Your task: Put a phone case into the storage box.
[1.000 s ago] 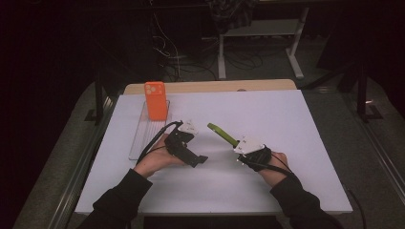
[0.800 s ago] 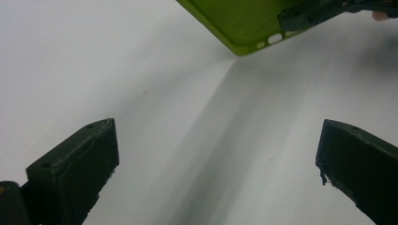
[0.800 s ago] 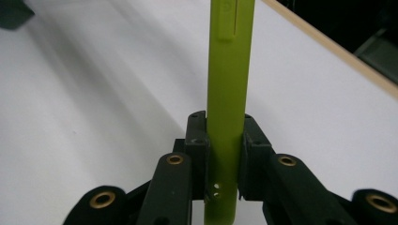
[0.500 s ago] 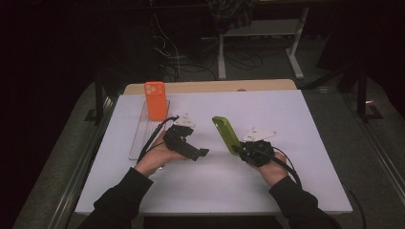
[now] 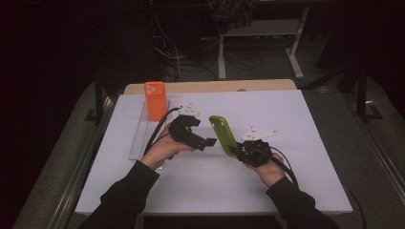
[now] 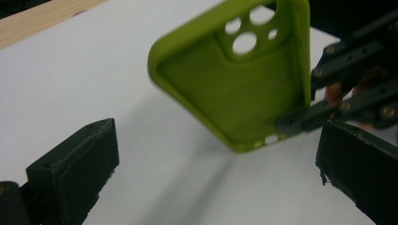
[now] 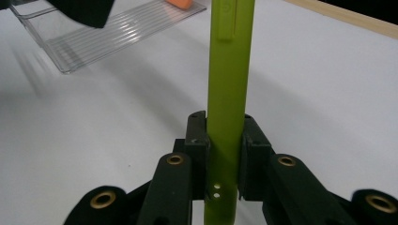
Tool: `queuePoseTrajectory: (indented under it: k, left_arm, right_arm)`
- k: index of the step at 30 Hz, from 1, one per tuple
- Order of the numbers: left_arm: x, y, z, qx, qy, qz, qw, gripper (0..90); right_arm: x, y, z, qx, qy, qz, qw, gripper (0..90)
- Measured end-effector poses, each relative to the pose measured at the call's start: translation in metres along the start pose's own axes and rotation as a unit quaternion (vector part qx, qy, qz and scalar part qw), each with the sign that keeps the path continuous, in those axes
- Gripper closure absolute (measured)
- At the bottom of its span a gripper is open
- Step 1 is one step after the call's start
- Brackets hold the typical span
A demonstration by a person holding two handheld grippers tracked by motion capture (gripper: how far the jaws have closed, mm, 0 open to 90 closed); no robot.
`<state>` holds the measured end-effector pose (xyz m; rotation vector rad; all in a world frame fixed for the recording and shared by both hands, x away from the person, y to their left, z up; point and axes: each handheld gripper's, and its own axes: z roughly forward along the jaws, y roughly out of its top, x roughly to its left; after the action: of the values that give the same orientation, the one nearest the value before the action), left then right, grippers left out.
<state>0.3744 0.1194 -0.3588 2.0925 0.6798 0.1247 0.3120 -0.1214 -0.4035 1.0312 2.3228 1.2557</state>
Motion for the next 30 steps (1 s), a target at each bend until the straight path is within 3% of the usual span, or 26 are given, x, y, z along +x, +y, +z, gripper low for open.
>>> queuePoseTrajectory:
  k: [8,11,30]
  left_arm:
    - [-0.001,0.007,0.008,-0.014,-0.007,-0.003,0.9999,0.0]
    - [0.0,0.008,0.011,-0.013,-0.009,0.005,0.9999,0.0]
    - [-0.005,0.012,0.022,-0.039,-0.012,-0.019,0.999,0.0]
  right_arm:
    - [0.003,0.002,0.001,-0.007,0.014,0.004,0.9999,75.8]
    - [0.005,0.003,0.003,-0.009,0.018,0.005,0.9998,75.8]
    - [0.009,0.003,0.009,-0.004,0.022,-0.003,0.9998,75.8]
